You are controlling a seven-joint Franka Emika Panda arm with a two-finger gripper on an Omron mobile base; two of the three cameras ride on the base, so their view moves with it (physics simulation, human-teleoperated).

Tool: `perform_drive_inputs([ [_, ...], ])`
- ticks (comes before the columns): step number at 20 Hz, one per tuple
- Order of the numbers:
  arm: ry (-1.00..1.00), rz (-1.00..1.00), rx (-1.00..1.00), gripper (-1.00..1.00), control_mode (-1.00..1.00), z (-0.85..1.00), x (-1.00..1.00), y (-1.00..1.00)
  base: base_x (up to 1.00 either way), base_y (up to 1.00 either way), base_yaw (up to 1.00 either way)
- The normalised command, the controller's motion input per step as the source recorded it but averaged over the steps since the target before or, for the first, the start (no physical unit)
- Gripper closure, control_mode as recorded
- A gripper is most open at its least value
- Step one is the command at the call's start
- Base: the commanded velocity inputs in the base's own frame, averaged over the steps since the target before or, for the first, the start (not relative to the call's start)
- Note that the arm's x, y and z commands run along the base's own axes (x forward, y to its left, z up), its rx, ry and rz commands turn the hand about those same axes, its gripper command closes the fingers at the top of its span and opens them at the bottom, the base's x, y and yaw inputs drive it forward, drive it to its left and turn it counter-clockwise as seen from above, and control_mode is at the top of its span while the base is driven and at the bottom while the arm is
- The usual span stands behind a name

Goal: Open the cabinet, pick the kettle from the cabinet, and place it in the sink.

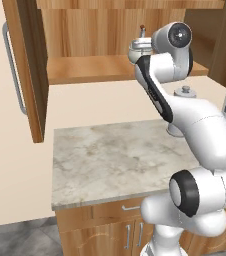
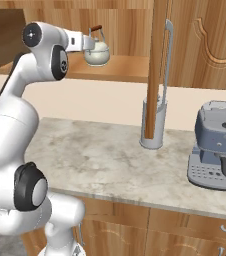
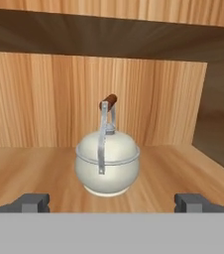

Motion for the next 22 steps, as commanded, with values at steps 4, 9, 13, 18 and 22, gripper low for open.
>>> perform_drive_inputs([
  [4, 0.0, 0.0, 0.0, -1.0, -1.0, -0.03, 0.27, 0.08, 0.0, 0.0, 0.0],
  [9, 0.0, 0.0, 0.0, -1.0, -1.0, 0.0, 0.31, 0.06, 0.0, 0.0, 0.0],
  [13, 0.0, 0.0, 0.0, -1.0, -1.0, 0.0, 0.33, 0.01, 0.0, 0.0, 0.0],
  [18, 0.0, 0.0, 0.0, -1.0, -1.0, 0.03, 0.31, 0.0, 0.0, 0.0, 0.0],
  [22, 0.0, 0.0, 0.0, -1.0, -1.0, 0.01, 0.29, 0.0, 0.0, 0.0, 0.0],
])
